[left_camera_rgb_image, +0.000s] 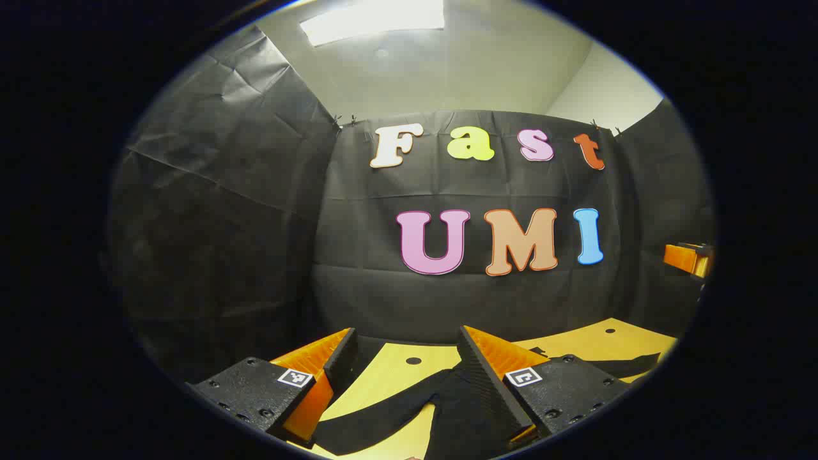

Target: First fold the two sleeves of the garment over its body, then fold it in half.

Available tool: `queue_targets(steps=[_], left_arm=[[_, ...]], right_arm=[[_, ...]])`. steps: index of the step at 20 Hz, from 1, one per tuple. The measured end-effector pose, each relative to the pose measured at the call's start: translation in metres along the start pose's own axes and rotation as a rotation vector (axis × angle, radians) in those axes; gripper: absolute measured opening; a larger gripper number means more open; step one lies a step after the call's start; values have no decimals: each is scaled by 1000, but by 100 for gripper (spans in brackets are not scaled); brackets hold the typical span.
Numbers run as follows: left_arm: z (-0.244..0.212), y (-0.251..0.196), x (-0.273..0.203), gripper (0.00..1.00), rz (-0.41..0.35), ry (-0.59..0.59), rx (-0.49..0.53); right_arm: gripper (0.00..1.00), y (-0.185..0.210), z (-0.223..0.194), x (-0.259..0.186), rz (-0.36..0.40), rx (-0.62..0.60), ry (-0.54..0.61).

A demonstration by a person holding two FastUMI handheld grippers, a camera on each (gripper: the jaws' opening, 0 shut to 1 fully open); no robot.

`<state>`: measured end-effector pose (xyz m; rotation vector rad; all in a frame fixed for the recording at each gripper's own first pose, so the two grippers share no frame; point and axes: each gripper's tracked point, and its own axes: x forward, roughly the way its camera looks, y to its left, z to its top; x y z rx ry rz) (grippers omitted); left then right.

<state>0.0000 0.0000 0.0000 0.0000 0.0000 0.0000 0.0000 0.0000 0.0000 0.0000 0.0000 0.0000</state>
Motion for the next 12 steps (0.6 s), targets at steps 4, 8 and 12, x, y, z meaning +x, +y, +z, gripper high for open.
queue_targets(steps=[4, 8, 12], left_arm=[[3, -2, 2, 93, -5, -6, -5], [3, -3, 4, 93, -7, -8, -10], [1, -1, 3, 93, -7, -7, -16]], right_arm=[[96, -2, 6, 3, -1, -6, -9], [94, -3, 9, 5, -5, -16, -11], [96, -2, 10, 3, -9, -21, -8]])
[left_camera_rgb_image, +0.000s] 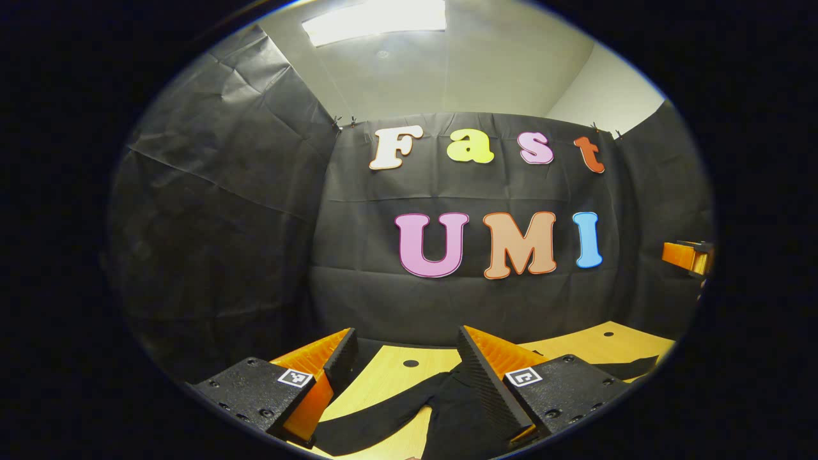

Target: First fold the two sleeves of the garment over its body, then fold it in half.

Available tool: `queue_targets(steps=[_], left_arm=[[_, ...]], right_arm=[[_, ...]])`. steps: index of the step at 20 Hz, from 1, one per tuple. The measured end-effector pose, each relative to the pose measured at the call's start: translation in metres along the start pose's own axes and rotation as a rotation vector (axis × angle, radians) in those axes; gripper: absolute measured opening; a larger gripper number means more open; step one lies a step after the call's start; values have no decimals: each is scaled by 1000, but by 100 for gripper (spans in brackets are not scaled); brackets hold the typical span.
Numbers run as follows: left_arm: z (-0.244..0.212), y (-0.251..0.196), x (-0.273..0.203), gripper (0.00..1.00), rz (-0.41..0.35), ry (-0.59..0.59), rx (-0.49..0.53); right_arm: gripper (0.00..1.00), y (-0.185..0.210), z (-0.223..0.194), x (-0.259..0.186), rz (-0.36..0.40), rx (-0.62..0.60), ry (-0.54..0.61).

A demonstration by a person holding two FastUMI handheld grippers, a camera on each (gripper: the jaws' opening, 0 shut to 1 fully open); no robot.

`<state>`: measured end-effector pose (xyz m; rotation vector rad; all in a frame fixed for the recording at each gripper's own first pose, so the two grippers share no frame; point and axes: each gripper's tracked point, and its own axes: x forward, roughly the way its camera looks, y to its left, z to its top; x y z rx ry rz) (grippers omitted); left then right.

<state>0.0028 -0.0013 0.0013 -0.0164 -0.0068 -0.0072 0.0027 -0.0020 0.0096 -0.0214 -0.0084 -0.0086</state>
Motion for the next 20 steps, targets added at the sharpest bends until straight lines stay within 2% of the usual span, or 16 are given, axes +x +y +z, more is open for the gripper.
queue_targets(steps=[1, 3, 20], left_arm=[[0, 0, -1, 94, 0, 1, -2], [-2, 2, -1, 93, 0, 3, -5], [6, 9, 4, 93, 15, -18, 1]], right_arm=[[94, 0, 1, 0, -1, -2, -3], [96, 0, 2, -1, -3, -4, -5], [94, 9, -1, 0, 5, 6, 6]])
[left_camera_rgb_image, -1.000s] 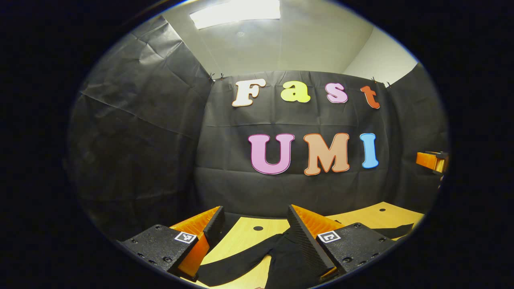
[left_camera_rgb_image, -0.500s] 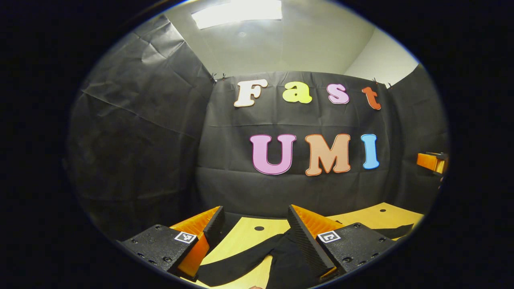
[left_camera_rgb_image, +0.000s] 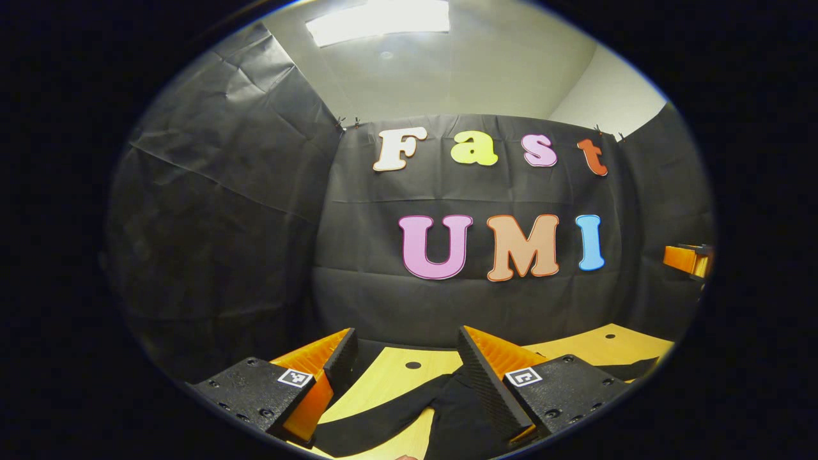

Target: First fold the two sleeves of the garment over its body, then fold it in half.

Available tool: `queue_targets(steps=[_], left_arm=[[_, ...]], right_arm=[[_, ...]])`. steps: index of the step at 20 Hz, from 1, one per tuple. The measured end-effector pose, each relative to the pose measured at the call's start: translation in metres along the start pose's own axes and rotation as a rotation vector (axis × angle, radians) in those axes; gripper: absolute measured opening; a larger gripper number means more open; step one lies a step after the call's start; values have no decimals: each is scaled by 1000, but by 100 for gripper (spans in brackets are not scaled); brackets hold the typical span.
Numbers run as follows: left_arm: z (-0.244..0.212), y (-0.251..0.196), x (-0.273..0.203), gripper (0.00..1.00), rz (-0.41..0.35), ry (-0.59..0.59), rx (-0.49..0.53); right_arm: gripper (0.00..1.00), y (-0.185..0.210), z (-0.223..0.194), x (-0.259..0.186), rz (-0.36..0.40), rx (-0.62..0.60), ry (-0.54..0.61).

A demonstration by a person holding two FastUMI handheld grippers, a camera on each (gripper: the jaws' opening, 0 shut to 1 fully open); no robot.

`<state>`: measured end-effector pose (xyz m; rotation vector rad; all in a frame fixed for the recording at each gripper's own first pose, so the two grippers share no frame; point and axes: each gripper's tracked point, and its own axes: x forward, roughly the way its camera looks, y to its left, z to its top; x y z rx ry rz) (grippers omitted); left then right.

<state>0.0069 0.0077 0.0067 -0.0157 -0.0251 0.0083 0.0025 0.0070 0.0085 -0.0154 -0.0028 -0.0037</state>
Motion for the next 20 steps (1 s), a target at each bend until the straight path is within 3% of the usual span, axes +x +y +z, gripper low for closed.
queue_targets(steps=[4, 15, 20], left_arm=[[2, -3, 2, 93, -4, -5, 9], [-6, -11, 12, 93, -18, 13, 5], [-2, -21, 20, 93, -40, 6, -22]], right_arm=[[97, -6, -2, 1, -8, -4, 5], [94, -17, -2, 3, -24, 1, 5], [96, -45, 6, 8, -78, -92, 1]])
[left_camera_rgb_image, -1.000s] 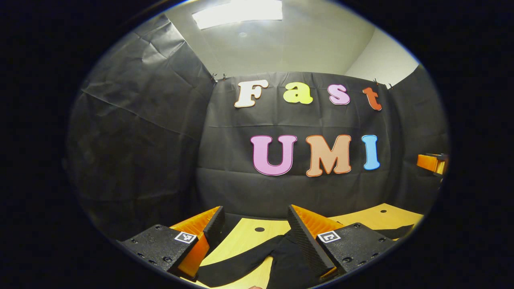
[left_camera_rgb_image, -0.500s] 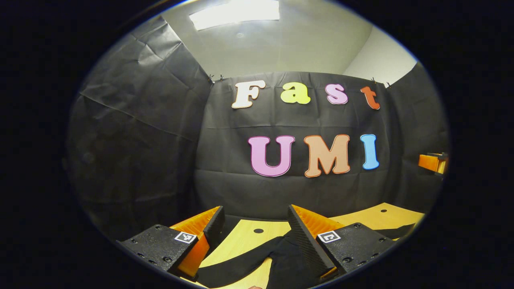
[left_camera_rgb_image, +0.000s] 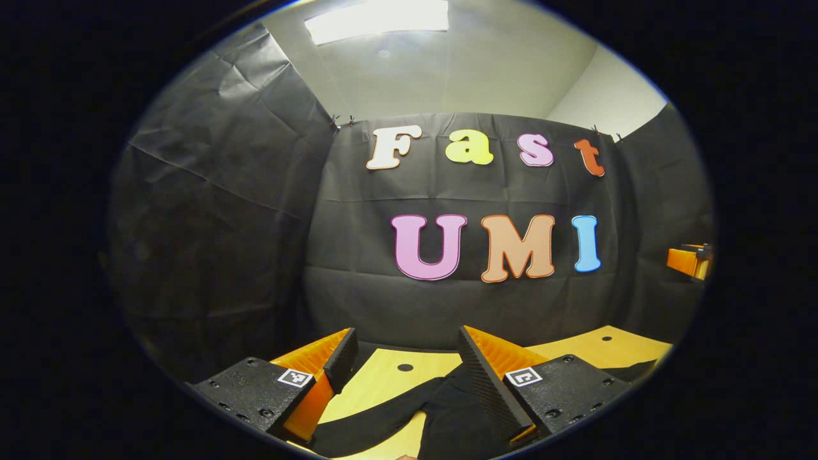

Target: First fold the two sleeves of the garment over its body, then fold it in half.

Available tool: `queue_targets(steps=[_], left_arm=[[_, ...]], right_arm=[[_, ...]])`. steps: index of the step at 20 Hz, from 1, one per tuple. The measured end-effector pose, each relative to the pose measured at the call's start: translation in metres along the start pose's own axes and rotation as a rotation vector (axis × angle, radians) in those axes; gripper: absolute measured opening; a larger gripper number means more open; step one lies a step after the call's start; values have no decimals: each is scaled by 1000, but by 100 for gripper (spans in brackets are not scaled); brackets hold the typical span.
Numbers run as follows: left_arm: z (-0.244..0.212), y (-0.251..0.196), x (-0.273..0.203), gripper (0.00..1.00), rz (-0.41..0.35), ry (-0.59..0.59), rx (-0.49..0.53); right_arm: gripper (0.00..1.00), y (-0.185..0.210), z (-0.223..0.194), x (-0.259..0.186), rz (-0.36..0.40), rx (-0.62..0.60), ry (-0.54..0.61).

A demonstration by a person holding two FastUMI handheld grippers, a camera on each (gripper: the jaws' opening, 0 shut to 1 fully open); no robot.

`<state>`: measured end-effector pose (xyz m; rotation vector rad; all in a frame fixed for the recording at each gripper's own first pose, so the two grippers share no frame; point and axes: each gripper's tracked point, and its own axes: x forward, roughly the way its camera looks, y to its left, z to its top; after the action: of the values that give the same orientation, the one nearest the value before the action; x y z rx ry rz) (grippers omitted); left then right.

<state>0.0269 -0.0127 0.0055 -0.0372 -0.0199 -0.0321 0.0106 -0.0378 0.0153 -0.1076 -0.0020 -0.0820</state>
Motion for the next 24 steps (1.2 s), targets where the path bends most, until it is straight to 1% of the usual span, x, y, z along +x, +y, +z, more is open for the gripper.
queue_targets(steps=[4, 6, 9, 10, 11, 13, 14, 15, 17, 20, 22, 24], left_arm=[[1, -7, 11, 94, 4, -5, -10], [5, -10, 13, 93, 18, -1, -18], [17, -21, 20, 93, 15, -41, -24], [16, -23, 24, 93, 26, -36, -20], [12, -27, 24, 93, 34, -33, -19], [14, -37, 25, 93, 33, -36, -22], [12, -41, 27, 93, 36, -27, -14], [8, -42, 27, 93, 44, -20, -5], [8, -46, 29, 93, 58, -13, 5], [6, -58, 34, 93, 70, -2, 14], [6, -66, 36, 93, 76, 3, 29], [4, -74, 39, 93, 81, 11, 42]], right_arm=[[98, -44, 8, 11, -61, -109, -12], [97, -69, 5, 19, -86, -142, 18], [98, -103, -10, 35, -85, -178, 86], [98, -114, -21, 40, -80, -193, 124], [99, -125, -34, 44, -76, -210, 167], [98, -154, -63, 51, -88, -250, 259], [99, -166, -78, 54, -91, -265, 307], [96, -176, -92, 55, -95, -273, 346], [98, -194, -124, 58, -95, -277, 431], [98, -219, -186, 57, -82, -294, 592], [98, -243, -222, 48, -89, -316, 694], [99, -258, -254, 45, -92, -294, 778]])
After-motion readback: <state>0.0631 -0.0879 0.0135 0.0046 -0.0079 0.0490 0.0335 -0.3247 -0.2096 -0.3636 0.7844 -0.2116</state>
